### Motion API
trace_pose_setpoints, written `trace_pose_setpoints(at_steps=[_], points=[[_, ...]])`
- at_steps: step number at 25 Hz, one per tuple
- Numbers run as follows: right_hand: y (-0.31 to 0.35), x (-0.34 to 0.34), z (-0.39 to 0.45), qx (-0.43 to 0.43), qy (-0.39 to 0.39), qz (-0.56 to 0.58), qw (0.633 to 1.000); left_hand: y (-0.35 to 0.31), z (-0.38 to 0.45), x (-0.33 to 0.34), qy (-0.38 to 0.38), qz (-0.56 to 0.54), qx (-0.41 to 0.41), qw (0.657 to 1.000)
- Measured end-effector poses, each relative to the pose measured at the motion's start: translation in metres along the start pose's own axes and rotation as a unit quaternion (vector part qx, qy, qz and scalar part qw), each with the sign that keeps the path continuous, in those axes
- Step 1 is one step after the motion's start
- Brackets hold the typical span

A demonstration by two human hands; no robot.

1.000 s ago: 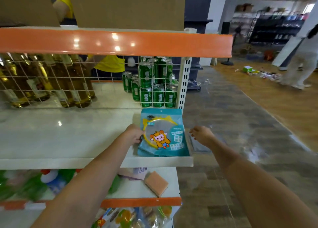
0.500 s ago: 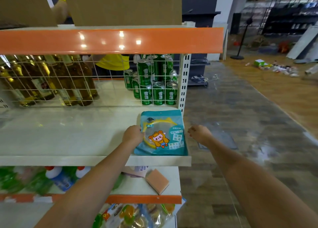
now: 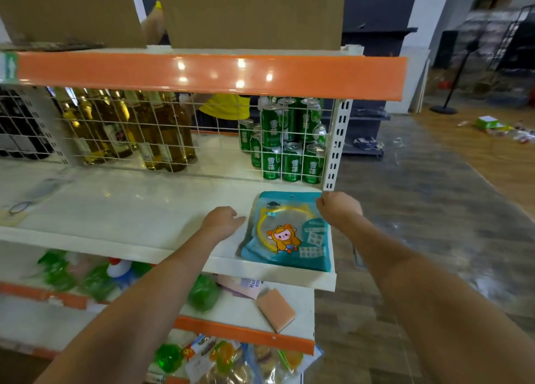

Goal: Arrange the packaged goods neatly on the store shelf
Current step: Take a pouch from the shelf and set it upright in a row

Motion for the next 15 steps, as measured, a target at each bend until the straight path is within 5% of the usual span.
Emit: trace_pose_setpoints(at_steps=[7,15], points=[[0.129,0.022,-0.010,-0.219,0.035,-0.067,0.973,0.047,-0.053,-0.026,-0.022,0.151,-0.036,0.988],[0.259,0.043,-0.063,-0.383,0.044,-0.082,0.919,0.124,-0.116,-0.064,-0.061,0.162,-0.113,0.978]])
Point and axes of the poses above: each hand's wrist, its own z-axis towards the middle knuckle, its own x-axis out of the palm, y = z × x, the point moved 5 cm from there along z, towards the middle knuckle, and after that the axes turned 6 degrees about -z, right-handed, at the moved point
